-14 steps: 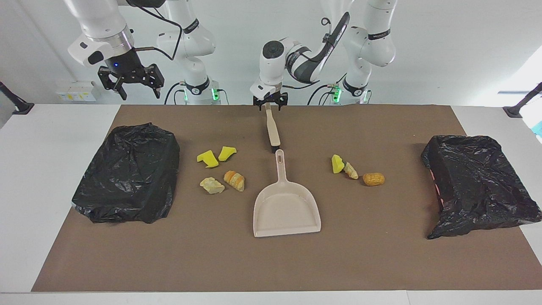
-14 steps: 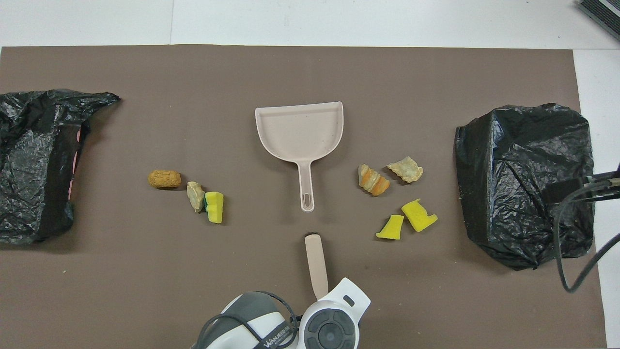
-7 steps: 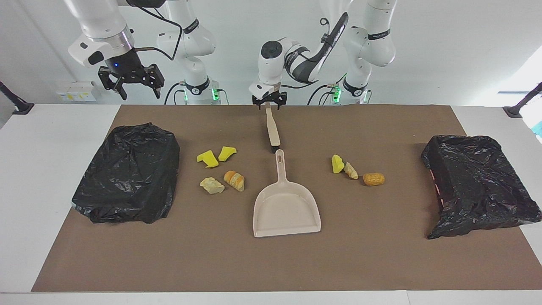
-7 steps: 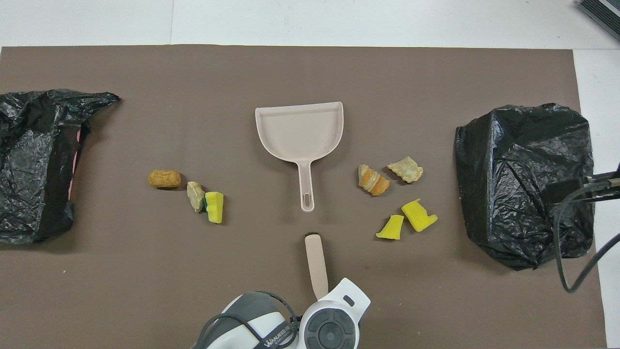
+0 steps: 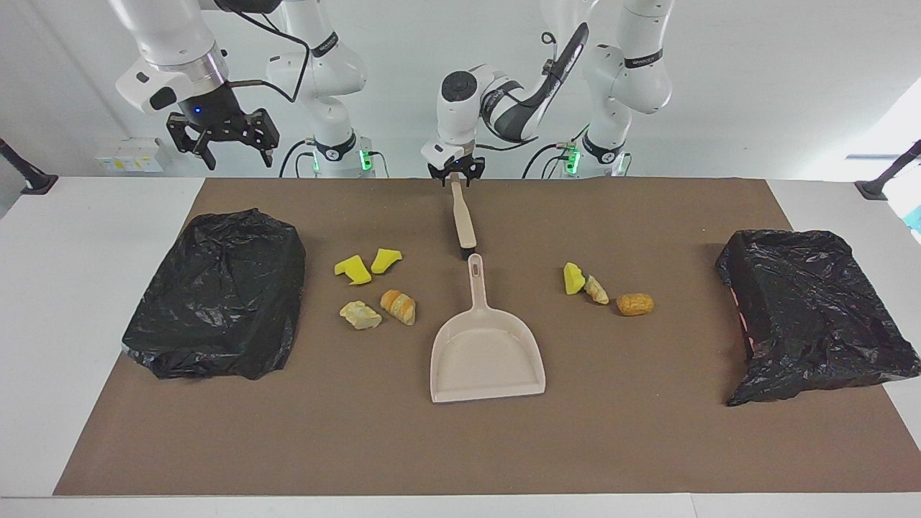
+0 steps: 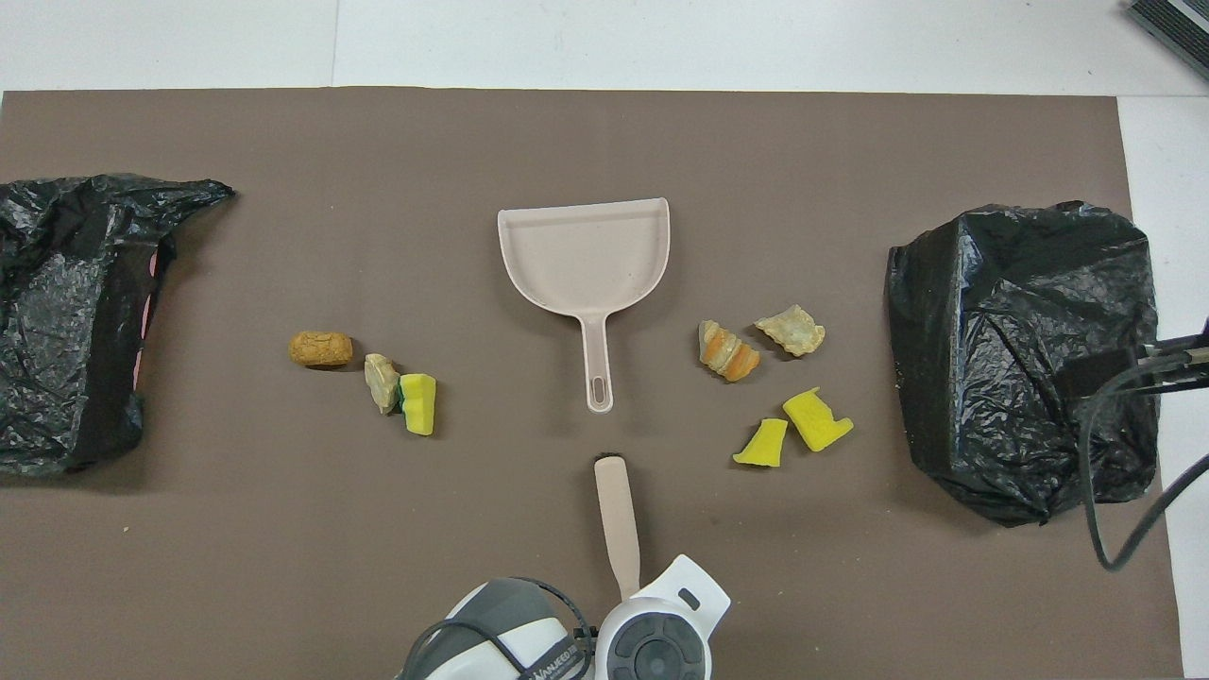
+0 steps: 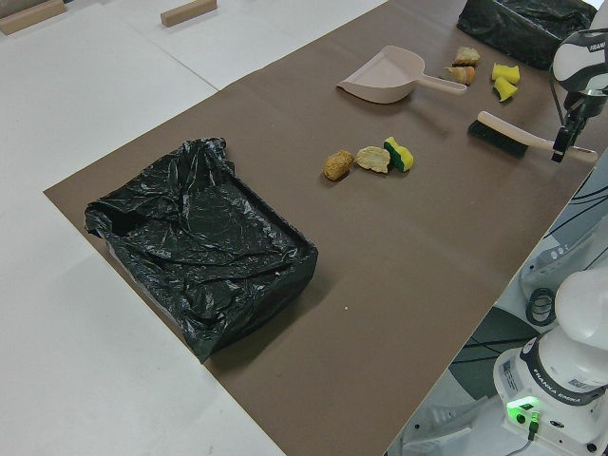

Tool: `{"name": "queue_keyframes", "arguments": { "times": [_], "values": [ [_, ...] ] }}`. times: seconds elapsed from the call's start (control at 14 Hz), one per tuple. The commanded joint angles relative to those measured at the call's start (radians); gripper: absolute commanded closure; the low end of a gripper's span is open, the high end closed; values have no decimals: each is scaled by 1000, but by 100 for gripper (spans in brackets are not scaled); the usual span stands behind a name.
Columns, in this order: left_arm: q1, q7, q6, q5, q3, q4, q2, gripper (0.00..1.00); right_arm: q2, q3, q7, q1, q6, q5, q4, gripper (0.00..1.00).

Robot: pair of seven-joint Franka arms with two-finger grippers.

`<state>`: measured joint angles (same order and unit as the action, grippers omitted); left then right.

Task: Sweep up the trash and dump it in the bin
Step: 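Grasp the beige brush handle with the left gripper, then lift the brush with the left gripper while the right gripper grasps the dustpan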

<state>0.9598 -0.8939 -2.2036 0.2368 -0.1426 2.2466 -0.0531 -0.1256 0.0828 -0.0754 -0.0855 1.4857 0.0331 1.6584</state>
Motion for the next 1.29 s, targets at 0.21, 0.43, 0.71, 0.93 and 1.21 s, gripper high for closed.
{"name": "queue_keyframes", "arguments": {
  "times": [0.21,0.43,0.71,0.93,1.21],
  "values": [
    [8,1,4,21,21,8,18,100,-25,0,-33,7,-15,-13,23,0],
    [-36,1,111,16,34,-10,45,100,-26,-8,-29,1,-16,-13,12,0],
    [-131,4,260,-39,35,-30,67,100,-23,-32,-30,0,-15,-12,0,0],
    [-234,9,315,-160,35,-68,67,100,-22,-34,-20,-3,-15,-15,0,0],
    [-381,56,331,-234,37,-133,58,100,33,-97,115,-48,39,-55,-5,0]
  ]
}}
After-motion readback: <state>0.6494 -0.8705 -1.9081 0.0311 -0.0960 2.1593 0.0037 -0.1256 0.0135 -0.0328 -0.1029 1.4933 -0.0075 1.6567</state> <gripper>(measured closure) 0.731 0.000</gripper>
